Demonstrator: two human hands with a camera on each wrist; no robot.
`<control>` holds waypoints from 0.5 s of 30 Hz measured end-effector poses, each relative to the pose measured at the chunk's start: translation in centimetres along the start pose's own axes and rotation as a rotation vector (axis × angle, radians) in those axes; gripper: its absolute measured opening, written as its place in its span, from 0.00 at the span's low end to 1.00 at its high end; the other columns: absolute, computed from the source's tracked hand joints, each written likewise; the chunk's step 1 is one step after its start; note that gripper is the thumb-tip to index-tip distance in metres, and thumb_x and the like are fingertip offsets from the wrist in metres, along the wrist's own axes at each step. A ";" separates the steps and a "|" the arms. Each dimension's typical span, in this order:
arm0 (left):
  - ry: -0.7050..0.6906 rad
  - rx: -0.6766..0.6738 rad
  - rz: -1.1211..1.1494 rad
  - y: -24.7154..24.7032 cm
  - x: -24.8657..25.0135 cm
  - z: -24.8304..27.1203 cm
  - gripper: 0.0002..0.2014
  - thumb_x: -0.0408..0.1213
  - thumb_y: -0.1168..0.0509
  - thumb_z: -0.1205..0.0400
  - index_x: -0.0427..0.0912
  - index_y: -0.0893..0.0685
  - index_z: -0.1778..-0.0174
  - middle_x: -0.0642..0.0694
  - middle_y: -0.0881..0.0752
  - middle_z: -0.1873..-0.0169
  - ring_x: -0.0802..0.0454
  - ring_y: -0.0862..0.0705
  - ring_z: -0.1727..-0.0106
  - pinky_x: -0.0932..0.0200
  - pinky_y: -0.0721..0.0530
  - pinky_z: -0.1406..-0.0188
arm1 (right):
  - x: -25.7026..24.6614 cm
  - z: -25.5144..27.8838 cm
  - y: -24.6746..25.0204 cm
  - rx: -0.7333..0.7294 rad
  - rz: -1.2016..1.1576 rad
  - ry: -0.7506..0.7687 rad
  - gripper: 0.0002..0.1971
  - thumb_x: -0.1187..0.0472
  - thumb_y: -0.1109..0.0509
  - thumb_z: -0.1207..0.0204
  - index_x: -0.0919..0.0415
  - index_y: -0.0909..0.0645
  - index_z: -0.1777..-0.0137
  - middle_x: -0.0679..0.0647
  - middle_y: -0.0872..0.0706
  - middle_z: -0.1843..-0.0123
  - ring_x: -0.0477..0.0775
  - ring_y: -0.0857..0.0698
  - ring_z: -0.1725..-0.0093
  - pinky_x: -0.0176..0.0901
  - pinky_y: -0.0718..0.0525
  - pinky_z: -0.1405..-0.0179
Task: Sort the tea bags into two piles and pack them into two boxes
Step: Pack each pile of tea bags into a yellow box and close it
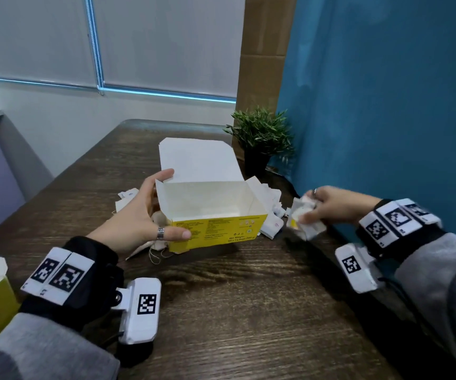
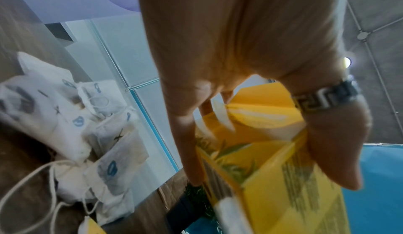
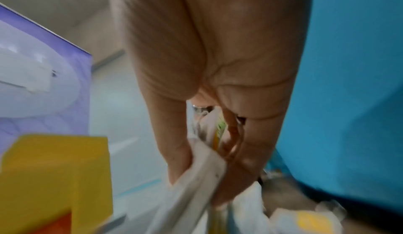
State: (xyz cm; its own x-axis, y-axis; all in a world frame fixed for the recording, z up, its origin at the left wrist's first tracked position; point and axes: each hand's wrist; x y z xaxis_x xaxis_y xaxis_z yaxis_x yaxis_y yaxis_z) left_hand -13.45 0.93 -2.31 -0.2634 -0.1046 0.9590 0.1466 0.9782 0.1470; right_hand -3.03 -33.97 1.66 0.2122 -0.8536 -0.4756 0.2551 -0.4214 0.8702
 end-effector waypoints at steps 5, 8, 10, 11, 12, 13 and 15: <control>0.002 -0.034 -0.004 -0.5 0.3 0.2 0.59 0.53 0.15 0.63 0.74 0.38 0.36 0.61 0.26 0.33 0.63 0.25 0.32 0.74 0.17 0.51 | -7.9 2.9 2.8 0.202 -0.348 0.305 0.10 0.68 0.24 0.31 0.57 0.22 0.59 0.51 0.16 0.63 0.37 0.17 0.70 0.26 0.21 0.70; 0.001 -0.036 -0.003 -0.5 0.2 0.1 0.59 0.53 0.15 0.63 0.74 0.38 0.36 0.61 0.26 0.34 0.63 0.25 0.32 0.74 0.17 0.53 | -12.6 3.5 1.6 0.095 -0.373 0.429 0.10 0.66 0.23 0.32 0.58 0.20 0.55 0.48 0.13 0.63 0.41 0.16 0.66 0.29 0.20 0.66; 0.004 -0.033 -0.010 -0.5 0.1 0.0 0.60 0.53 0.15 0.62 0.73 0.39 0.35 0.60 0.26 0.33 0.59 0.25 0.30 0.71 0.17 0.49 | -14.4 2.8 -0.3 -0.097 -0.452 0.418 0.10 0.69 0.24 0.31 0.60 0.21 0.53 0.48 0.11 0.63 0.43 0.15 0.66 0.32 0.18 0.66; 0.003 -0.035 -0.010 -0.5 0.0 0.0 0.60 0.53 0.15 0.62 0.73 0.39 0.34 0.58 0.26 0.32 0.58 0.25 0.29 0.70 0.16 0.47 | -15.0 2.1 -1.3 -0.190 -0.503 0.382 0.10 0.71 0.25 0.31 0.61 0.21 0.52 0.52 0.11 0.60 0.47 0.14 0.63 0.37 0.15 0.62; 0.003 -0.040 -0.009 -0.6 0.0 -0.1 0.60 0.53 0.14 0.61 0.72 0.39 0.33 0.57 0.26 0.31 0.58 0.24 0.30 0.69 0.16 0.46 | -15.4 1.4 -2.3 -0.262 -0.548 0.330 0.11 0.72 0.26 0.31 0.61 0.21 0.51 0.56 0.11 0.57 0.51 0.13 0.61 0.42 0.14 0.56; 0.004 -0.046 -0.009 -0.6 -0.1 -0.1 0.60 0.53 0.14 0.61 0.72 0.39 0.33 0.56 0.26 0.30 0.59 0.23 0.31 0.68 0.16 0.46 | -15.7 0.8 -3.2 -0.306 -0.558 0.281 0.13 0.73 0.26 0.31 0.62 0.21 0.48 0.57 0.12 0.55 0.52 0.13 0.60 0.42 0.13 0.56; 0.007 -0.054 -0.004 -0.6 -0.2 -0.1 0.60 0.52 0.14 0.60 0.71 0.39 0.32 0.55 0.27 0.29 0.62 0.18 0.37 0.67 0.16 0.47 | -15.9 0.0 -4.3 -0.309 -0.430 0.227 0.20 0.70 0.24 0.31 0.63 0.21 0.39 0.54 0.13 0.54 0.48 0.14 0.60 0.35 0.13 0.63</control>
State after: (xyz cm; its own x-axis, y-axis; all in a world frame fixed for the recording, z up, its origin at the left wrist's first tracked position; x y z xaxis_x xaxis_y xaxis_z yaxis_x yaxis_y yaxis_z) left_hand -13.35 0.39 -2.55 -0.2574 -0.1097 0.9601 0.1966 0.9668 0.1632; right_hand -7.47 -18.53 5.47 0.2168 -0.5240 -0.8237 0.6196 -0.5781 0.5309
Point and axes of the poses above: each hand's wrist, its own z-axis away from the middle knuckle, its own y-axis out of the back of the hand, x = y × z
